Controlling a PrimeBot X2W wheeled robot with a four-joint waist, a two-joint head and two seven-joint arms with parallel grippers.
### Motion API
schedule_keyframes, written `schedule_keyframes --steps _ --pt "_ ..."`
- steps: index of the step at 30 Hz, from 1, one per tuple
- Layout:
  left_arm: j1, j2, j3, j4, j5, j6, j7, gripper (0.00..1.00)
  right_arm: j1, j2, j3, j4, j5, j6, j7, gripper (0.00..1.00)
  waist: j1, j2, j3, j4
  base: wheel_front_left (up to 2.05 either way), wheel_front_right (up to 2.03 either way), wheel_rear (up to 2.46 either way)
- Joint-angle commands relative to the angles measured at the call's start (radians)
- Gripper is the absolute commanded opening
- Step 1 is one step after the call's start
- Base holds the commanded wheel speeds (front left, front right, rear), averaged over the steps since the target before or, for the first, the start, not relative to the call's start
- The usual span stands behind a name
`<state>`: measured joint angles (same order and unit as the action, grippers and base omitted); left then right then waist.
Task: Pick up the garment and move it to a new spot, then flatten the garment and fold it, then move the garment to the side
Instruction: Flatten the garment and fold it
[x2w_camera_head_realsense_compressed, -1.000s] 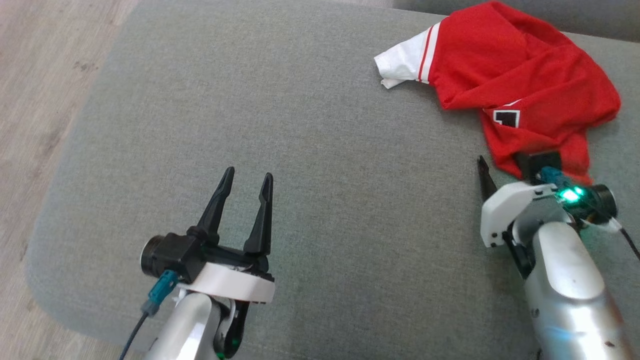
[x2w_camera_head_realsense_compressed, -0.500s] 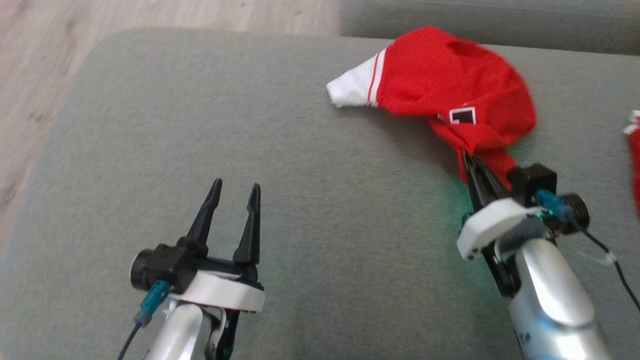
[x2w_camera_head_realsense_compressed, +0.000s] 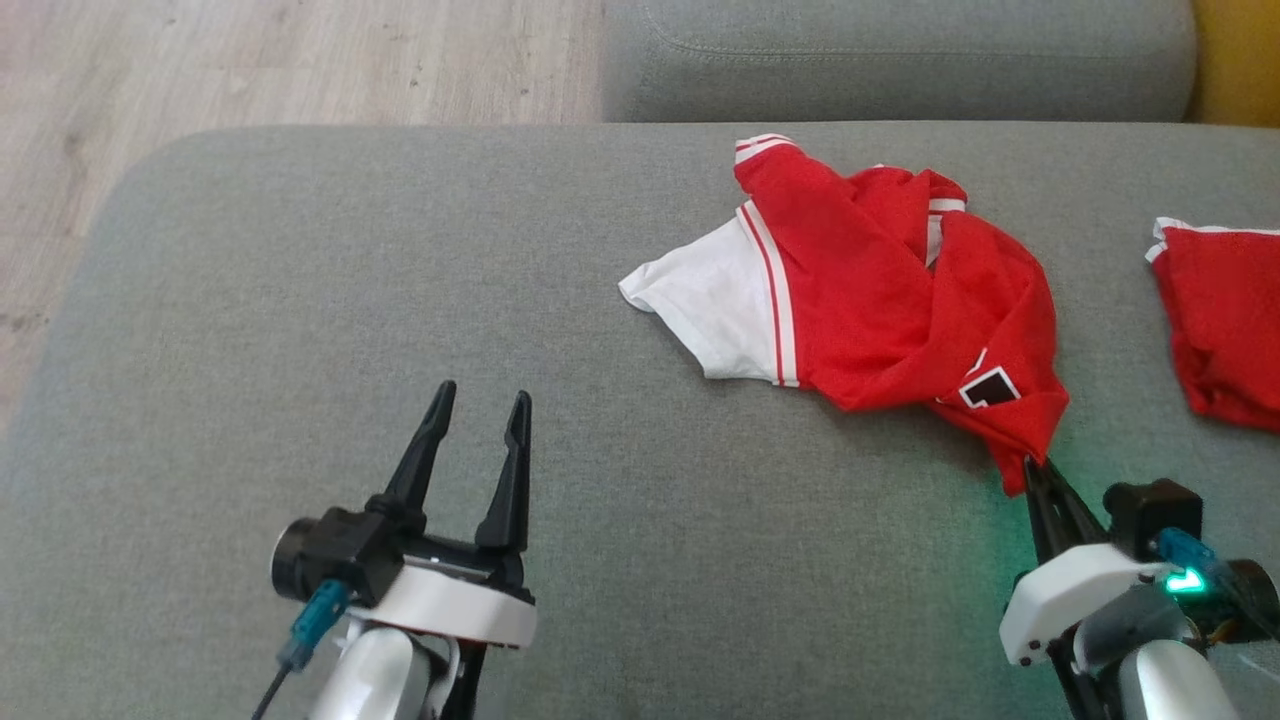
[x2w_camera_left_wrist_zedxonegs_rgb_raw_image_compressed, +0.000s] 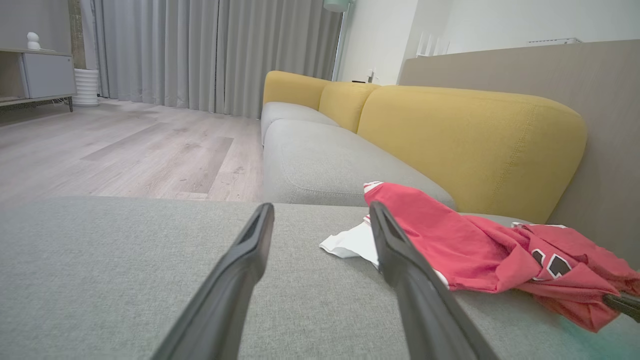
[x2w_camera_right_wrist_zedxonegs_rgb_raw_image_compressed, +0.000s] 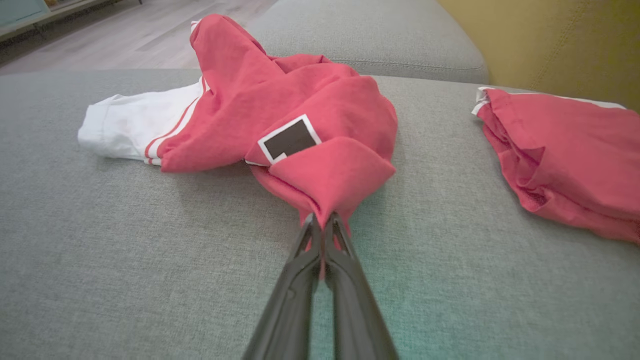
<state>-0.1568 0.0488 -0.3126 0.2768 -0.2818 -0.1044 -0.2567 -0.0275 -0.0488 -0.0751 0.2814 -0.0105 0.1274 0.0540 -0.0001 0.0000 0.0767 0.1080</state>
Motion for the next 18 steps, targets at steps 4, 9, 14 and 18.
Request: schedule_keyframes --steps 4,9,14,18 --pt "-0.014 0.002 0.018 -0.028 -0.002 0.003 -0.005 1.00 -0.024 -0.001 0.002 -0.043 -0.015 0.003 -0.003 1.00 0.0001 0.0000 -0.004 0.009 0.00 0.00 0.00" --pt "-0.018 0.002 0.033 -0.045 -0.030 0.012 -0.005 1.00 -0.063 -0.001 0.101 -0.100 0.067 0.003 -0.074 1.00 0.0001 0.0000 -0.006 0.012 0.00 0.00 0.00" --pt "-0.016 0.002 0.034 -0.046 -0.025 0.011 -0.005 1.00 -0.085 -0.001 0.188 -0.155 0.131 0.003 -0.211 1.00 0.0001 0.0000 -0.010 0.006 0.00 0.00 0.00" --pt "-0.013 0.001 0.038 -0.051 -0.029 0.012 -0.005 1.00 -0.068 -0.001 0.229 -0.139 0.168 0.003 -0.274 1.00 0.0001 0.0000 -0.011 0.006 0.00 0.00 0.00"
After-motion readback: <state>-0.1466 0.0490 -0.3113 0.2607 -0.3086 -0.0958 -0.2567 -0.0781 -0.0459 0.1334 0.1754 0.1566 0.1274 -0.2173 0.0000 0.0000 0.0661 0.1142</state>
